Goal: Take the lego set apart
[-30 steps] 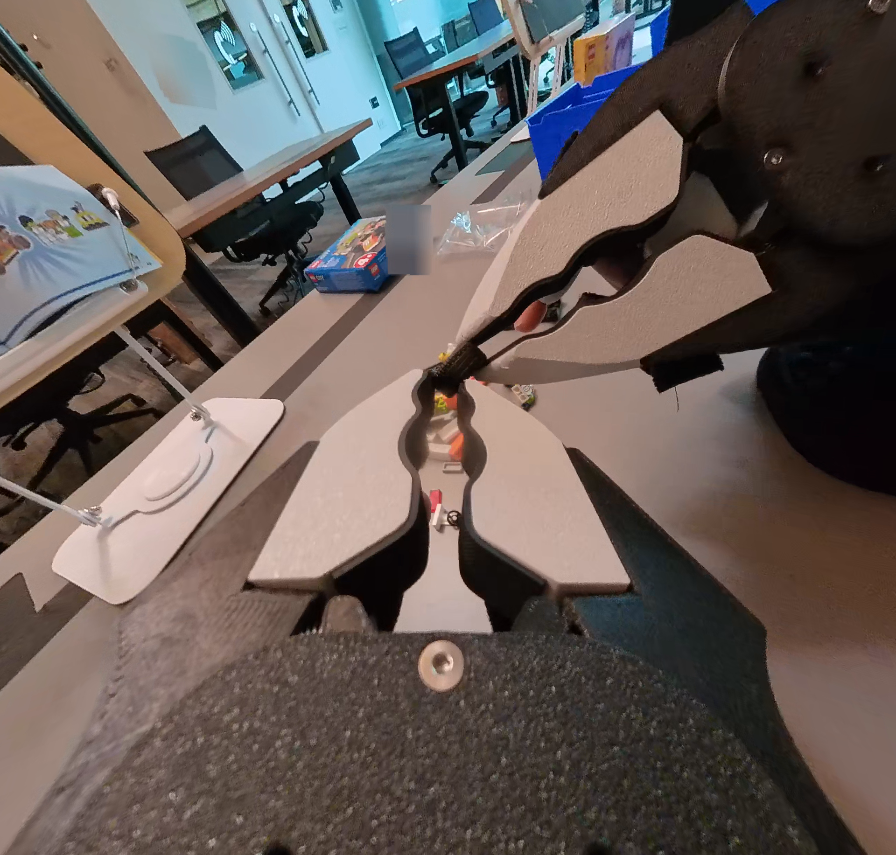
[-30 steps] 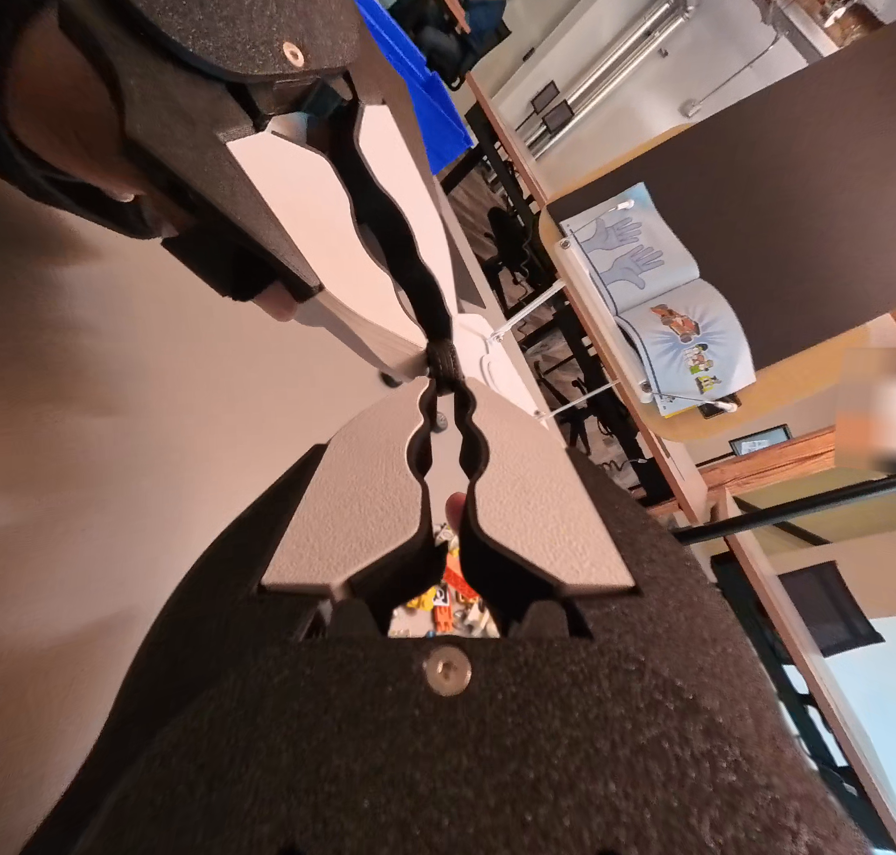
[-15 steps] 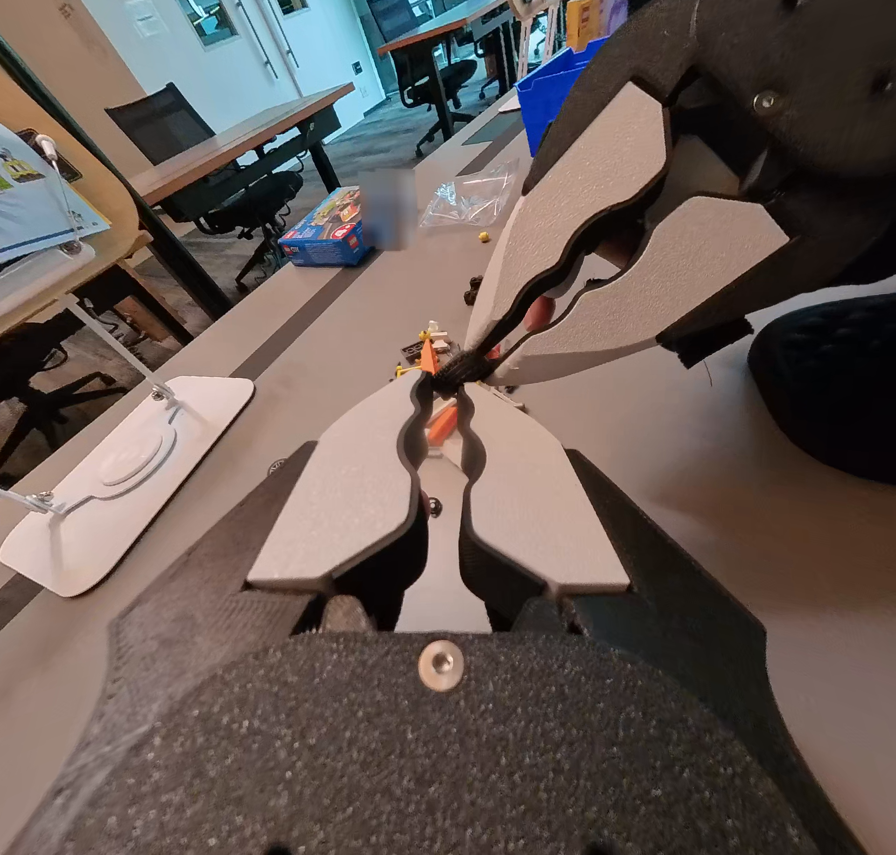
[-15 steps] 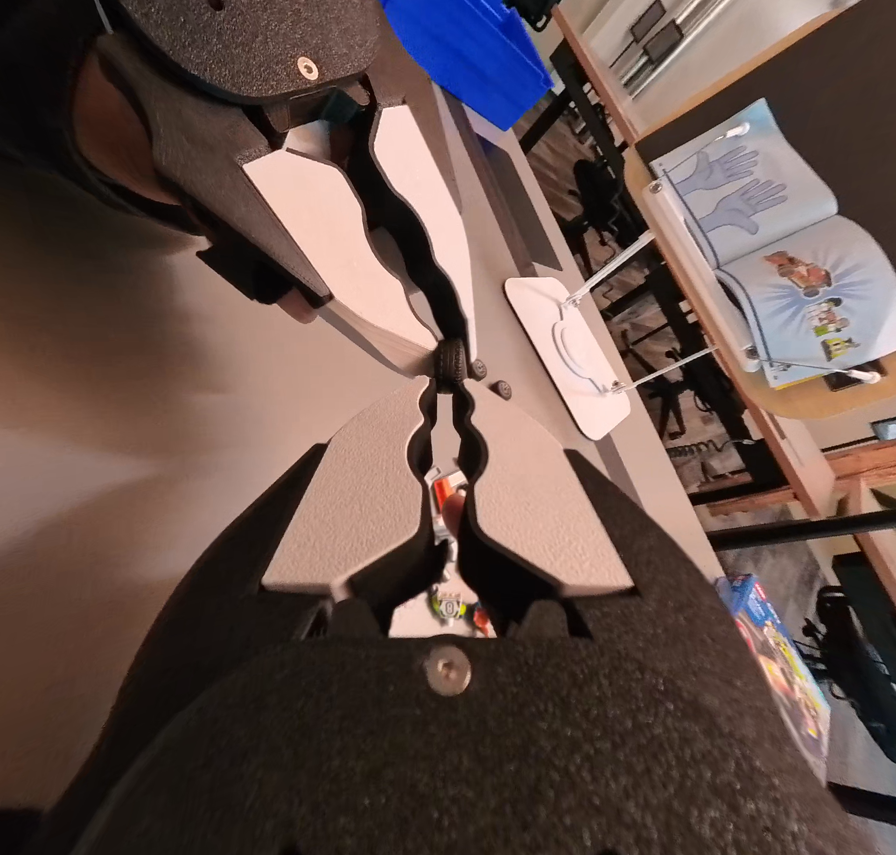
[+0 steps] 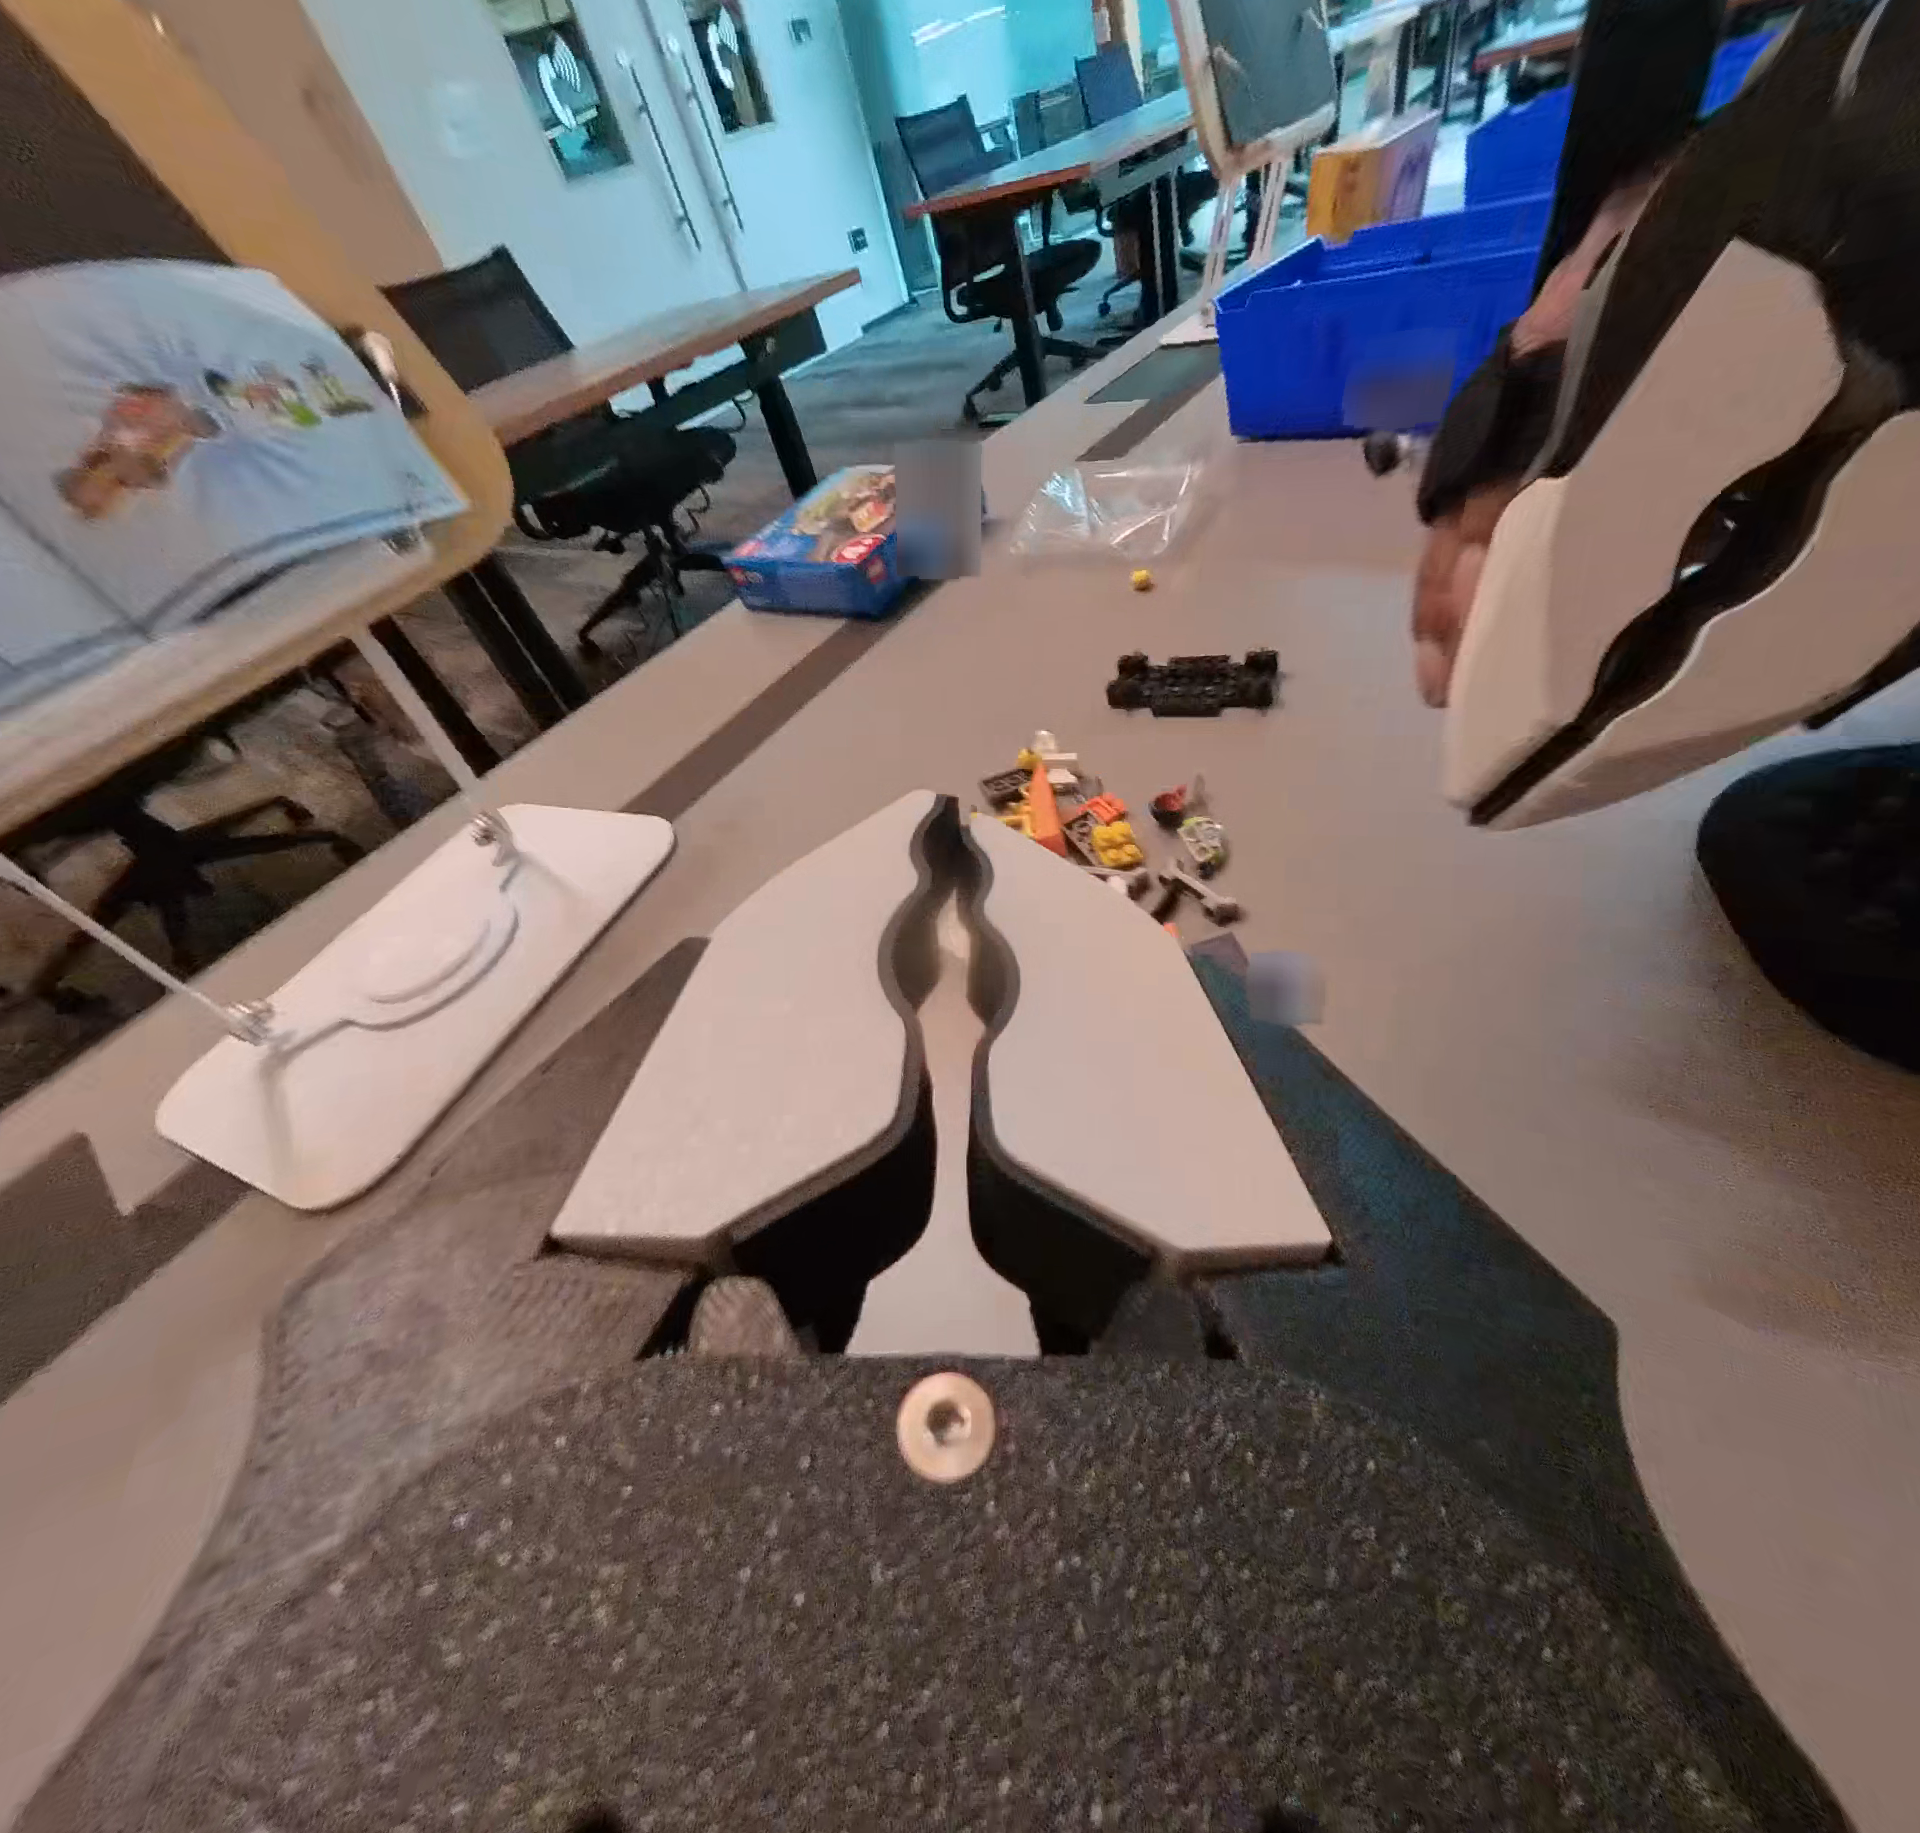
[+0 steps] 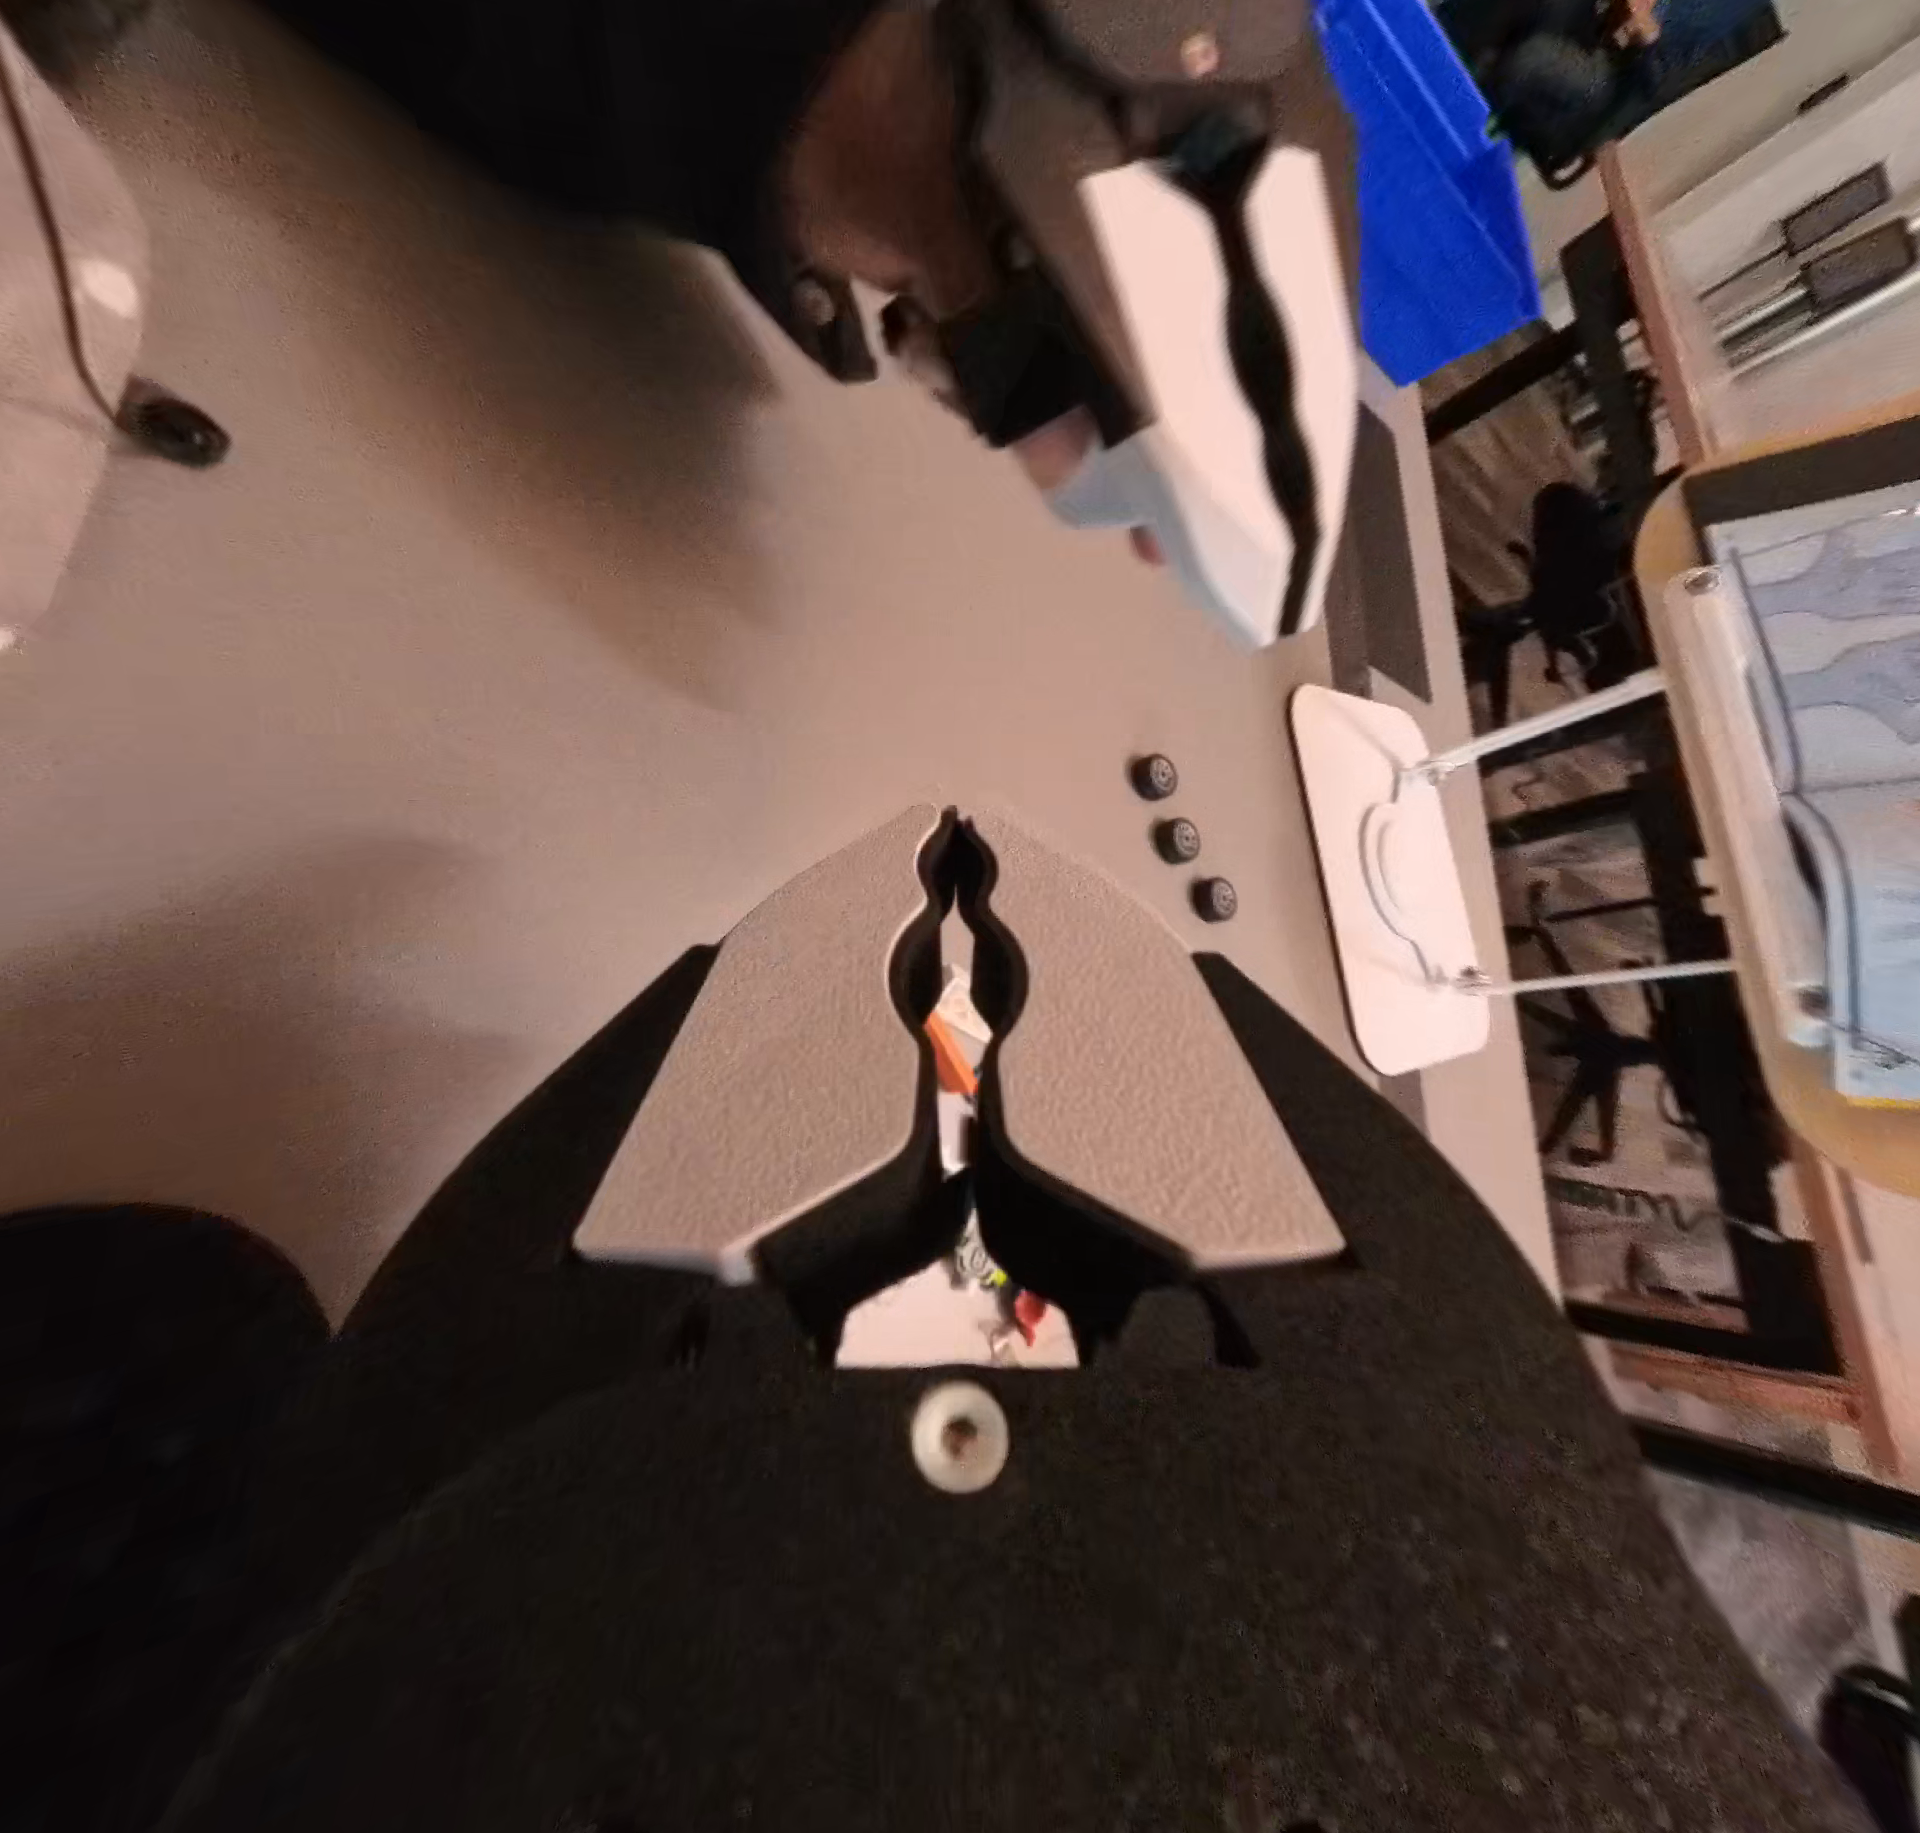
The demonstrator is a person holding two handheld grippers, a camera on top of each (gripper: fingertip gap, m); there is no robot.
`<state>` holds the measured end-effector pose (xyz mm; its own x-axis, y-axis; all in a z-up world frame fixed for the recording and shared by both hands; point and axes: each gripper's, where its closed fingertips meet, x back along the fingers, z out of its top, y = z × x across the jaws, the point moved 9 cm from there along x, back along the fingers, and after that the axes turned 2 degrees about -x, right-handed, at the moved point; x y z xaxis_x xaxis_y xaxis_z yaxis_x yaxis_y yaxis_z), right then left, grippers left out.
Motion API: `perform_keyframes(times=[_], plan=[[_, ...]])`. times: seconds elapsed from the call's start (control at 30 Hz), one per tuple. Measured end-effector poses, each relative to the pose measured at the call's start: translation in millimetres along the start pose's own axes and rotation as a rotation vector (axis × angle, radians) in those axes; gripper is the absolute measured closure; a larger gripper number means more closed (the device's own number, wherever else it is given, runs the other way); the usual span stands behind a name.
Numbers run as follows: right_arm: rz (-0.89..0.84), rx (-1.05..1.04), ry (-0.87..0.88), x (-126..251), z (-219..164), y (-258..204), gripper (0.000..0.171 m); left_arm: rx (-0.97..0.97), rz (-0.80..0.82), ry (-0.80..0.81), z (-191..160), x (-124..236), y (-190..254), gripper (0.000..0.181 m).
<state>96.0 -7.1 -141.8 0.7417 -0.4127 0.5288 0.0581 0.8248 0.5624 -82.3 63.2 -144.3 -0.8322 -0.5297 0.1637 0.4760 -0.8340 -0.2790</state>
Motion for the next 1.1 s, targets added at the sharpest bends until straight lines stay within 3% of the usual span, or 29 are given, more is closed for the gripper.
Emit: perform_keyframes(times=[0.37,1.1], plan=[[-0.209,-0.144,0.071,16,-20,10,0.171,-0.054,-0.059,-0.003,2,-6,13,0.181],[-0.255,-0.268,0.132,-13,-17,21,0.171,-0.015,-0.063,-0.004,-3,-5,7,0.181]])
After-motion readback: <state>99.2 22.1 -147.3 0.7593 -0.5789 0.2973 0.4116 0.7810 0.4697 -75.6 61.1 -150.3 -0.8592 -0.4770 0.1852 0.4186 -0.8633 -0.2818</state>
